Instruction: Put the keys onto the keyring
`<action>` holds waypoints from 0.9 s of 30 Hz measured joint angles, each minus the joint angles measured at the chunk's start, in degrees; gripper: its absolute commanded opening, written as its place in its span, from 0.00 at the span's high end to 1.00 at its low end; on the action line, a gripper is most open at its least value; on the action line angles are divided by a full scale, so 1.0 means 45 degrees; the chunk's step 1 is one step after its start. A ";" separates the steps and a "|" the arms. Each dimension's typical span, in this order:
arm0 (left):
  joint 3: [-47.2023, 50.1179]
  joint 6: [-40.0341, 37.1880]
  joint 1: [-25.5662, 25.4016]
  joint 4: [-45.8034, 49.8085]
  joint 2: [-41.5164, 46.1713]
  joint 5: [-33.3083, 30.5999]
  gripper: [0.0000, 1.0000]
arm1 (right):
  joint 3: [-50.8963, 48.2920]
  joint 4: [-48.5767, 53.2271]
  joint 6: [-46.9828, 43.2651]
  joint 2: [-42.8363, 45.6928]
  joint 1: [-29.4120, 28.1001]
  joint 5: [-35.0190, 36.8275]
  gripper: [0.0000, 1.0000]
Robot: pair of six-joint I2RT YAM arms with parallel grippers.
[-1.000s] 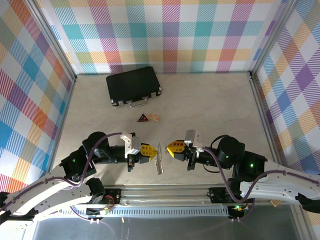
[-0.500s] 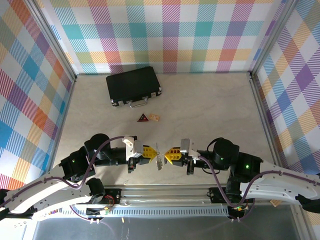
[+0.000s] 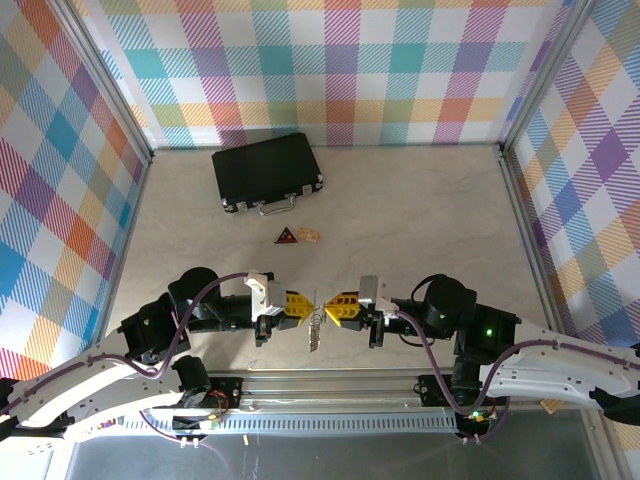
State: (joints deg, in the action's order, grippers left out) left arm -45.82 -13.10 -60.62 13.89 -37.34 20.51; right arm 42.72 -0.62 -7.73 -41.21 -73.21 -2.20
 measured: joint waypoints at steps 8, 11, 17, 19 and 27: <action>0.0000 0.0000 0.0000 0.0000 0.0000 0.0097 1.00 | 0.0000 -0.0015 -0.0010 -0.0005 0.0000 0.0010 1.00; 0.0000 0.0000 0.0000 0.0000 0.0000 0.0141 1.00 | 0.0000 -0.0029 -0.0010 -0.0078 0.0000 0.0044 1.00; 0.0000 0.0000 -0.0005 0.0000 0.0000 0.0228 1.00 | 0.0000 -0.0049 -0.0010 -0.0102 0.0000 0.0097 1.00; 0.0000 0.0000 -0.0005 0.0005 0.0000 0.0228 1.00 | 0.0000 -0.0049 -0.0015 -0.0102 0.0000 0.0146 1.00; 0.0000 0.0005 -0.0005 0.0010 0.0000 0.0228 1.00 | 0.0000 -0.0049 -0.0010 -0.0107 0.0000 0.0155 1.00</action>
State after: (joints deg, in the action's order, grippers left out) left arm -45.82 -13.08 -60.64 13.93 -37.34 21.54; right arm 42.72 -0.84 -7.77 -41.69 -73.21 -1.50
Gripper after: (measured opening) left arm 0.050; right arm 0.063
